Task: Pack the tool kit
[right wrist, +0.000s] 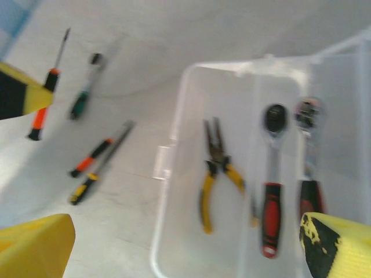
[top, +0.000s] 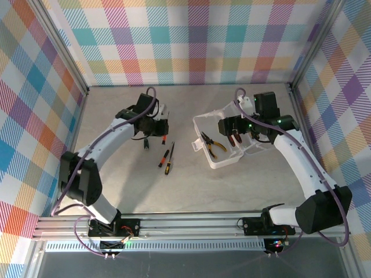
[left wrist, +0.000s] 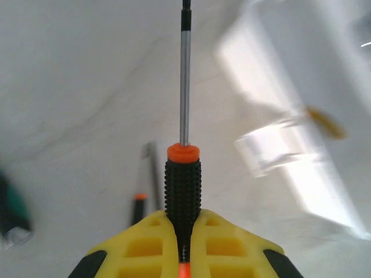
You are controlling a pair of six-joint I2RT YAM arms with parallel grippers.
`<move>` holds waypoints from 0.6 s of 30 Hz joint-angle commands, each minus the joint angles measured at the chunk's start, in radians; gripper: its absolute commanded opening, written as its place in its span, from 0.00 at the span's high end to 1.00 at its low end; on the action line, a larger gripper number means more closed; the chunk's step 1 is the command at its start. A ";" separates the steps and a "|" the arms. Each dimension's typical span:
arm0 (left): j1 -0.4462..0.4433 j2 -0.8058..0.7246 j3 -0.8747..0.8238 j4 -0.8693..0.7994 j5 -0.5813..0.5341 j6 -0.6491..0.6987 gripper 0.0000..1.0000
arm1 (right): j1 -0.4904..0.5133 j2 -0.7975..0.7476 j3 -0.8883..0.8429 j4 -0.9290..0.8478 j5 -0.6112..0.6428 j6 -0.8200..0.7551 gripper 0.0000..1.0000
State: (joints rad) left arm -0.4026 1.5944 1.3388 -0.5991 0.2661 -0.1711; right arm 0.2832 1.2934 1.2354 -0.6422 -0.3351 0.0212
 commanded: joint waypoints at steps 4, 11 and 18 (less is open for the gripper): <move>-0.004 -0.059 -0.053 0.439 0.392 -0.269 1.00 | 0.106 0.018 -0.053 0.207 -0.214 0.107 0.02; -0.024 -0.057 -0.073 0.602 0.469 -0.375 1.00 | 0.175 0.113 -0.038 0.315 -0.200 0.169 0.17; -0.039 -0.063 -0.109 0.648 0.473 -0.397 1.00 | 0.207 0.176 0.004 0.388 -0.232 0.201 0.25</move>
State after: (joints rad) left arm -0.4339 1.5475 1.2446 -0.0193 0.7002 -0.5396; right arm 0.4759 1.4570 1.1969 -0.3344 -0.5156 0.1959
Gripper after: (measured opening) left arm 0.065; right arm 0.758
